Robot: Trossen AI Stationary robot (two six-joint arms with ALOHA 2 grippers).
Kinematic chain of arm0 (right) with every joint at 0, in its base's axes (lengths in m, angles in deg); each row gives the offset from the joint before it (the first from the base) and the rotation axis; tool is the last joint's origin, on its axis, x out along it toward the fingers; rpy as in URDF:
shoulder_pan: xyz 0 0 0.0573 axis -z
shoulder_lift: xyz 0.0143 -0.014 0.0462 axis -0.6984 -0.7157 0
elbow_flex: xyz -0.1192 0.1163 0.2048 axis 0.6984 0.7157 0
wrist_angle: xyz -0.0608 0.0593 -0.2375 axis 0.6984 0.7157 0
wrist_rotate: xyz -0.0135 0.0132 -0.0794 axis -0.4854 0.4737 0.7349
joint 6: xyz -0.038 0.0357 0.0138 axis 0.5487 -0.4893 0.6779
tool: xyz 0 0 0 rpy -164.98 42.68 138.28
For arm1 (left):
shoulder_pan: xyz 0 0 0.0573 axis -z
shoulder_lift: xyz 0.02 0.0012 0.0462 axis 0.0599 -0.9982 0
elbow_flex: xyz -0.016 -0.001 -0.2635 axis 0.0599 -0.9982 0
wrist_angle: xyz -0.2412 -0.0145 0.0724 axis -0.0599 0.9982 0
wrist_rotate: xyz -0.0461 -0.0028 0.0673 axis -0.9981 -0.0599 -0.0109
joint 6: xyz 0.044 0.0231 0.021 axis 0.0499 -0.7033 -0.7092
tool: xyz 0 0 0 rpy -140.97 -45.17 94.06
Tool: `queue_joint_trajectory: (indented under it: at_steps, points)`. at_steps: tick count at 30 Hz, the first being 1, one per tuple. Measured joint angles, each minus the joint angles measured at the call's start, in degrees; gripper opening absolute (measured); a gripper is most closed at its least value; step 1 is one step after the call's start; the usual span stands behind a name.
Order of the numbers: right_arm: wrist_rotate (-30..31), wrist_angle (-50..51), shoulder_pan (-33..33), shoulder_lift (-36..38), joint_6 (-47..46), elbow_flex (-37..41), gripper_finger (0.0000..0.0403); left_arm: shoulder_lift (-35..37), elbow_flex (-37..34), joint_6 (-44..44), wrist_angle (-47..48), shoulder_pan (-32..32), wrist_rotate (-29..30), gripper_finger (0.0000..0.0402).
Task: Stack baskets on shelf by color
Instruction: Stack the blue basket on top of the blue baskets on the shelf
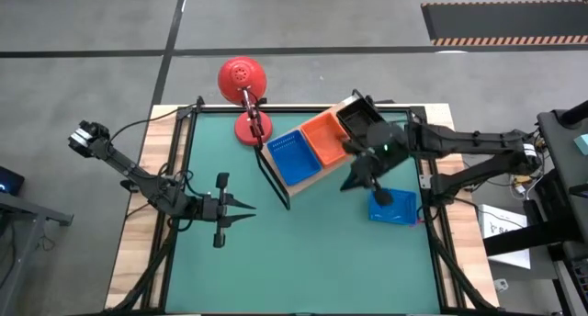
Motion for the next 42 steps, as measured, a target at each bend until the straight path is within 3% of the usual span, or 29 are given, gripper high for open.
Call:
queue_joint_trajectory:
  at_steps: [8, 13, 17, 24, 31, 37, 42]
  points:
    - [0.34, -0.06, -12.48, -0.02, -19.41, 3.81, 0.0009, 0.0, 0.0, -0.43, -0.15, 0.0, 0.0, 0.0051]
    - [10.03, 2.88, -18.14, -0.09, -37.98, 9.6, 0.0009, 0.0, 0.51, -0.37, -0.28, 0.0, 0.0, 0.0051]
    - [18.86, 10.81, -21.32, -0.09, -54.16, 13.26, 0.0009, -0.02, 0.59, -0.32, -0.79, 0.0, 0.0, 0.0051]
    - [28.55, 24.29, -25.1, -0.09, -78.86, 14.28, 0.0009, -0.02, 0.59, -0.3, -1.08, 0.0, -0.01, 0.0051]
    - [34.2, 19.01, -29.14, -0.27, -88.3, 14.01, 0.0009, -0.02, 0.59, 0.03, -1.43, 0.0, -0.02, 0.0051]
    - [35.87, 18.5, -30.01, -6.82, -90.79, 10.92, 0.0009, -0.02, 0.59, 0.03, -1.43, 0.0, -0.02, 0.0051]
    - [37.63, 28.92, -29.88, -14.53, -92.66, 4.67, 0.0009, -0.02, 0.59, 0.01, -1.43, 0.0, -0.01, 0.0051]
